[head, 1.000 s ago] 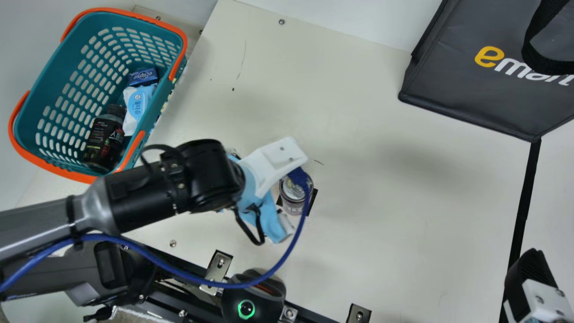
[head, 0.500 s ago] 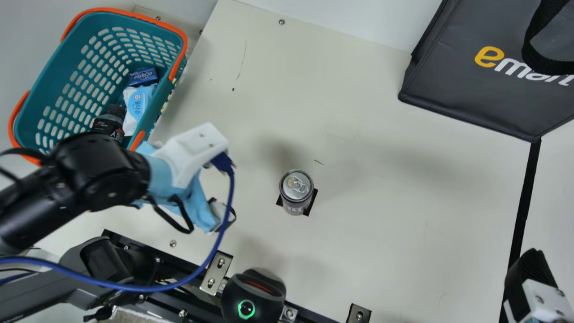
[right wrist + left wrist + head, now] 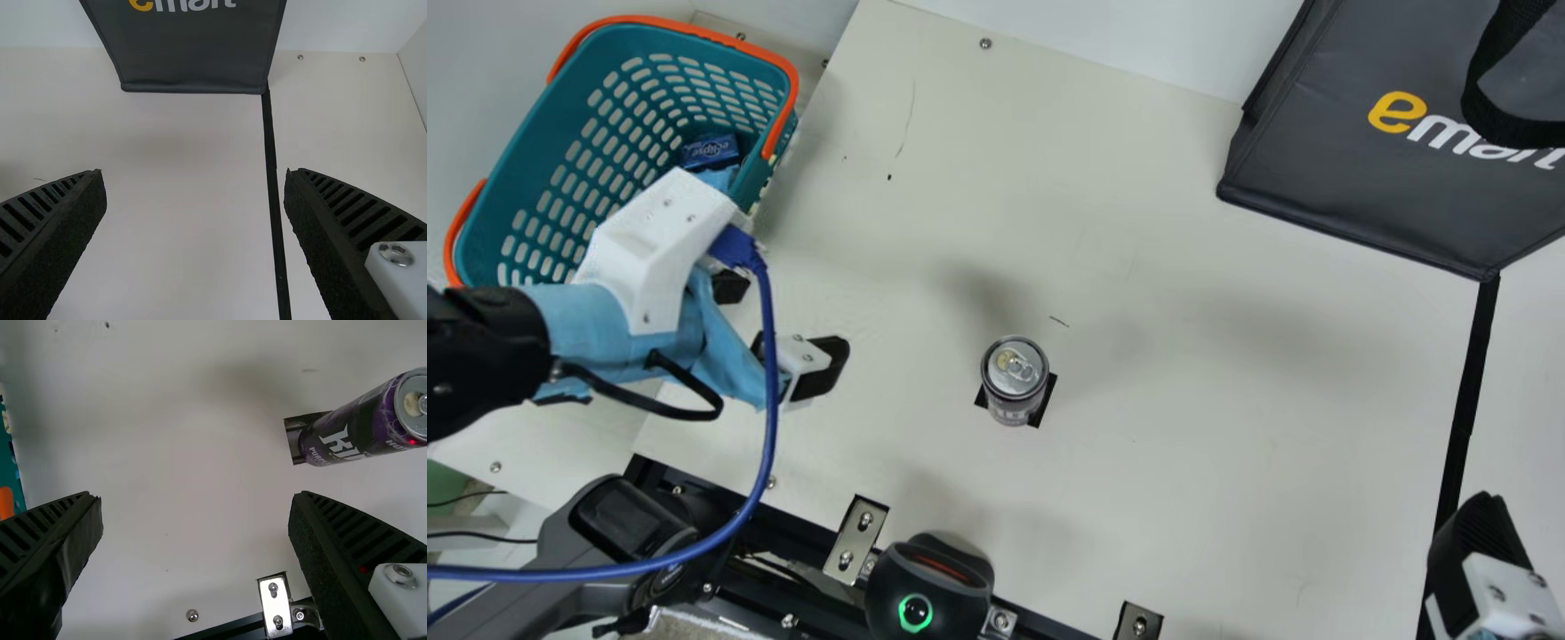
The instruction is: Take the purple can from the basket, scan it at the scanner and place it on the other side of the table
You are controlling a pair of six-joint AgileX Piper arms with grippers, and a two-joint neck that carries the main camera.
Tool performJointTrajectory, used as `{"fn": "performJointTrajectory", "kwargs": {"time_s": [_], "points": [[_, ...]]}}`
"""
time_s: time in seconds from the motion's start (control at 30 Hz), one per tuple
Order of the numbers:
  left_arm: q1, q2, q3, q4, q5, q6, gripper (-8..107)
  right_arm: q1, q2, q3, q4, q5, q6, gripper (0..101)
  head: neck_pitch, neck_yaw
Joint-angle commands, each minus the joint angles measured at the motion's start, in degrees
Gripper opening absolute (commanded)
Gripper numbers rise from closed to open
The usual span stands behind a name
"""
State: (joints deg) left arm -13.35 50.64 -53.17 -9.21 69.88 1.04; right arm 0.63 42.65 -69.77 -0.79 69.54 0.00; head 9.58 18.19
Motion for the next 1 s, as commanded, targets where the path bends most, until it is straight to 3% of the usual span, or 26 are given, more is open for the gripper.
{"fn": "performJointTrajectory", "kwargs": {"time_s": [0.0,0.47,0.7,0.97], "points": [[0.00,0.00,0.00,0.00,0.00,0.00,90,0.00,0.00,0.00,0.00,0.00,0.00,95,-1.66,-1.11],[0.00,0.00,0.00,0.00,0.16,0.00,90,0.00,0.00,0.00,0.00,-0.01,0.00,95,-1.66,-19.77],[-0.70,0.34,0.06,0.24,0.02,-0.52,90,0.00,0.00,0.00,0.00,-0.01,0.00,95,-1.66,-19.77],[-12.46,2.96,-2.65,2.05,0.02,-8.40,90,0.00,0.00,0.00,0.00,-0.01,0.00,95,-1.66,-19.77]]}}
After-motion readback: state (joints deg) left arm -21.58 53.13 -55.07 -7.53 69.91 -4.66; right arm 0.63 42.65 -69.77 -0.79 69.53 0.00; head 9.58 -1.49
